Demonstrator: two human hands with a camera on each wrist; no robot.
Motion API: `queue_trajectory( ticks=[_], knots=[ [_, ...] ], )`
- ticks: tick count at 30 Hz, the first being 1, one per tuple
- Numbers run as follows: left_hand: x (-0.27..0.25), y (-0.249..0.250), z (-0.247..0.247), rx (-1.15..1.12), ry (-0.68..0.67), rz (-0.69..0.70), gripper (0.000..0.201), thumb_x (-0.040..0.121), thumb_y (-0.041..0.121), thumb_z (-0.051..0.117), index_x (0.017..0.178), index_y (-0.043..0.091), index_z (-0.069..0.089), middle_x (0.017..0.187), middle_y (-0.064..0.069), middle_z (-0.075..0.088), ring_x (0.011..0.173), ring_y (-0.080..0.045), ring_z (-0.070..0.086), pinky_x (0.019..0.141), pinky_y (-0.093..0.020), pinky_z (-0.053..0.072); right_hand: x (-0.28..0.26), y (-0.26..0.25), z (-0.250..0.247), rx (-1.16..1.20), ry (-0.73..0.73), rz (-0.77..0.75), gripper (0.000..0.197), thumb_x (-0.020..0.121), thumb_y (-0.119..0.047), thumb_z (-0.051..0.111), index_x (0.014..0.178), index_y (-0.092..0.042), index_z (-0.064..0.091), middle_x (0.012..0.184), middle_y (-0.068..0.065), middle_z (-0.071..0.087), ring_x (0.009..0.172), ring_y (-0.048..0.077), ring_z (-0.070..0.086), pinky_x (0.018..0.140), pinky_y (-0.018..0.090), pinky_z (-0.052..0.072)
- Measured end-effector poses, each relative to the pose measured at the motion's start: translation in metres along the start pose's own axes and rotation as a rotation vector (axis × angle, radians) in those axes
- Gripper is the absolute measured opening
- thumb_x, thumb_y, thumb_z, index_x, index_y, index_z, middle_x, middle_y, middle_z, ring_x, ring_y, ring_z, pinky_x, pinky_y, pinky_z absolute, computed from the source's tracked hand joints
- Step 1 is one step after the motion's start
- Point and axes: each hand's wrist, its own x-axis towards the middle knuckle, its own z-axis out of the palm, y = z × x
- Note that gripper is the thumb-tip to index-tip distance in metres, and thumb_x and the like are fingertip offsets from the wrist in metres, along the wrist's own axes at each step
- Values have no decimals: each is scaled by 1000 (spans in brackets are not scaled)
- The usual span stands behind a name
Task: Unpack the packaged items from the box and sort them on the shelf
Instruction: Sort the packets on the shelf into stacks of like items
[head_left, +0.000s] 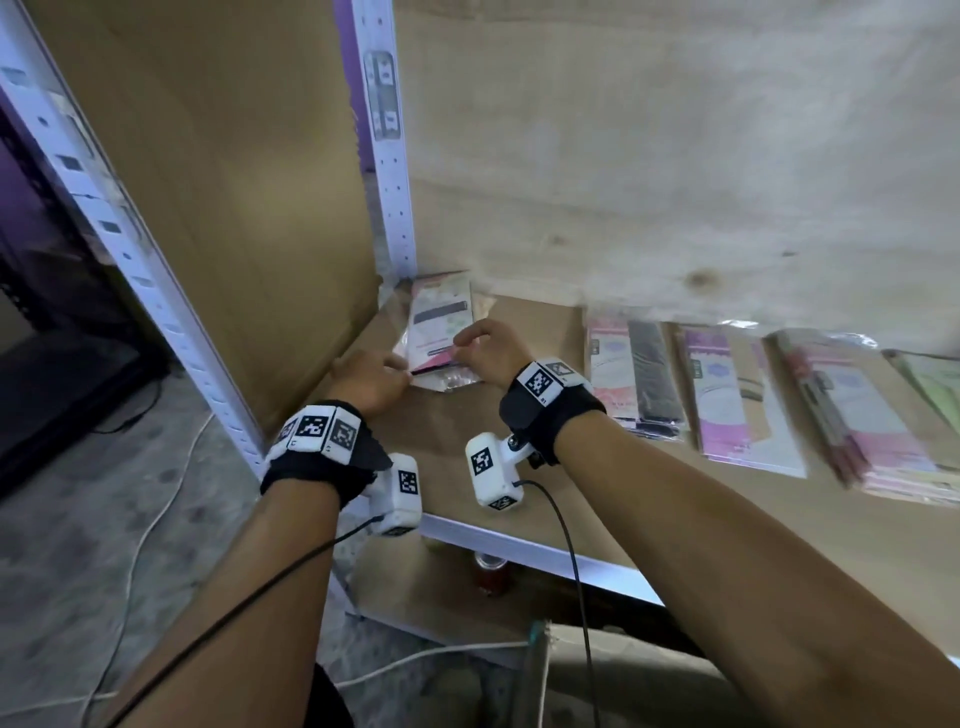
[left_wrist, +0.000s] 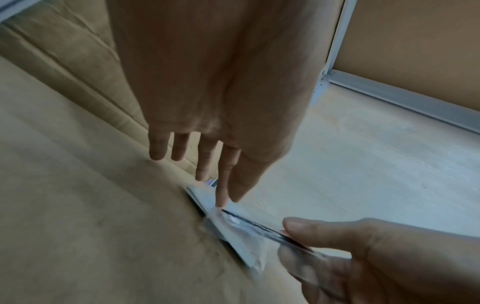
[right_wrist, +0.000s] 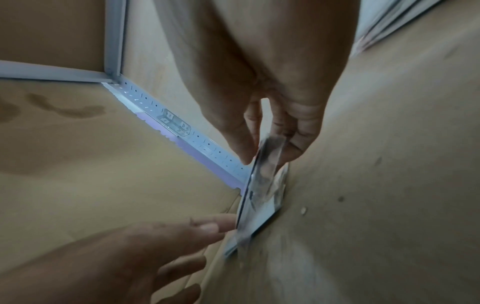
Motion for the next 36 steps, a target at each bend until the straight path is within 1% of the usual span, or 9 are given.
queue_trajectory(
  ticks=[4,8,11,16,19,24,29,32,36],
  knots=[
    [-2,4,-4,-157,59,-28,31,95,9,46,98,27,72,131,-4,65,120,-25,57,105,-30,43,-18,-4,-20,38,5,-94,32,85,7,62,113,-7,56,88,13,61,77,27,61,80,45,53],
    [-5,31,-13,-436,153,-16,33,98,37,54,113,12,68,127,-14,65,118,-31,61,97,-31,45,-43,-10,-51,42,34,-147,56,87,6,62,137,-7,42,98,9,57,80,20,58,69,27,52],
    [-16,55,-7,-828,-42,-65,61,93,63,51,128,14,59,123,-13,64,108,-34,67,93,-41,56,-65,-14,-76,89,81,-266,40,86,13,61,123,3,51,88,4,54,67,9,52,57,12,47],
    [-32,88,2,-1201,-122,-32,70,78,68,68,126,20,53,106,-15,66,81,-31,76,72,-41,63,-103,-15,-116,-86,149,-499,11,83,1,73,92,-5,70,81,5,71,74,7,62,73,14,51],
    [-36,105,8,-1324,-181,-38,67,81,59,72,129,18,50,114,-18,65,88,-28,76,72,-38,62,-126,-9,-136,-180,140,-623,7,86,-3,71,90,-7,72,87,1,75,78,9,67,78,24,56],
    [-44,128,35,-1339,-64,-81,13,97,16,62,109,14,58,106,-9,68,82,-15,68,61,-26,60,-160,7,-160,-382,51,-760,13,84,-8,75,96,-12,72,105,1,73,91,27,69,88,41,51],
    [-60,161,60,-1444,-135,-29,13,95,7,64,108,8,63,108,-9,71,96,-18,69,85,-32,59,-180,31,-205,-364,169,-511,61,64,-58,82,118,-36,64,128,-13,55,124,3,47,104,15,32],
    [-75,186,82,-1446,-245,14,7,95,4,62,101,5,64,103,-9,71,92,-18,69,79,-30,60,-183,49,-229,-57,273,-283,55,78,-41,81,126,-28,59,122,-12,59,113,0,57,88,8,43],
    [-85,210,108,-1369,-332,4,7,95,5,63,102,4,65,103,-10,72,91,-18,69,77,-29,62,-184,76,-250,459,213,-118,46,82,-9,79,123,-5,59,114,12,71,95,26,70,64,37,57]
  ],
)
